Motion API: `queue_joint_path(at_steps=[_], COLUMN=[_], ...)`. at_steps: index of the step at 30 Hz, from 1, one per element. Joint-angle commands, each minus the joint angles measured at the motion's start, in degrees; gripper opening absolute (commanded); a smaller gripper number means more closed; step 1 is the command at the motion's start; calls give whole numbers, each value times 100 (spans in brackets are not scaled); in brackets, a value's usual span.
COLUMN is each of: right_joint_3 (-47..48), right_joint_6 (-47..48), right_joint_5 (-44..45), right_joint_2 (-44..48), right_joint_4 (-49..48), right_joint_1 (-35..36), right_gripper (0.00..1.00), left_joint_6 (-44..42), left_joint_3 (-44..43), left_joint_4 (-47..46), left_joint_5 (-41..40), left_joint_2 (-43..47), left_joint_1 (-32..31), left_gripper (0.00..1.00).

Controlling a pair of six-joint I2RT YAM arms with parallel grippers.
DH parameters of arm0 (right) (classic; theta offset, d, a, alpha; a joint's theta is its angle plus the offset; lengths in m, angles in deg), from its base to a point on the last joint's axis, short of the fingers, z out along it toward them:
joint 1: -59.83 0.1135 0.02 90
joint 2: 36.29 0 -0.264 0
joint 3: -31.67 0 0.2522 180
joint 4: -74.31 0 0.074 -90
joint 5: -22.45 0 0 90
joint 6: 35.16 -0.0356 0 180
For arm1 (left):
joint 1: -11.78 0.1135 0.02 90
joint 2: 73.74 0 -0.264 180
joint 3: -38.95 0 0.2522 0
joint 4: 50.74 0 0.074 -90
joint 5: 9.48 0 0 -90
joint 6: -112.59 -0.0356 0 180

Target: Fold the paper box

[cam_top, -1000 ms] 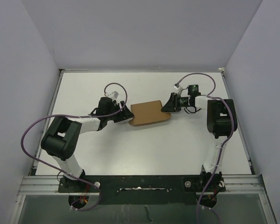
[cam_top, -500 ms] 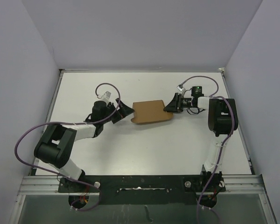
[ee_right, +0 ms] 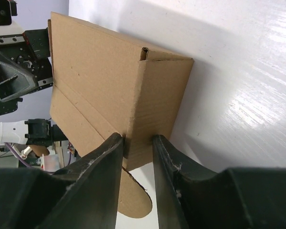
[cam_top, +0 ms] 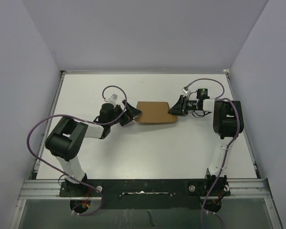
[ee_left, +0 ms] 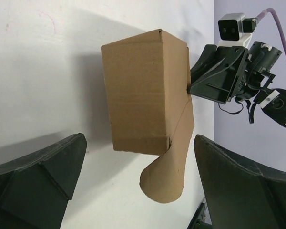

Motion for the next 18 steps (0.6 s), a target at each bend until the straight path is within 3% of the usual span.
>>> queue_joint_path(at_steps=[1, 4, 14, 18], right_joint_3=[-16, -7, 20, 37], right_joint_6=[171, 190, 229, 233], right_joint_5=[361, 362, 362, 338], right_joint_2=[-201, -212, -206, -203], right_joint_4=[34, 46, 86, 89], right_joint_1=[-39, -39, -36, -26], right_gripper=[30, 30, 30, 30], left_joint_6=[183, 228, 424, 533], left_joint_3=[-344, -478, -771, -769], left_joint_4=[-665, -681, -739, -807], left_joint_5=[75, 49, -70, -58], left_joint_2=[-311, -510, -786, -824], left_joint_1=[-18, -41, -143, -163], left_gripper=[98, 96, 76, 58])
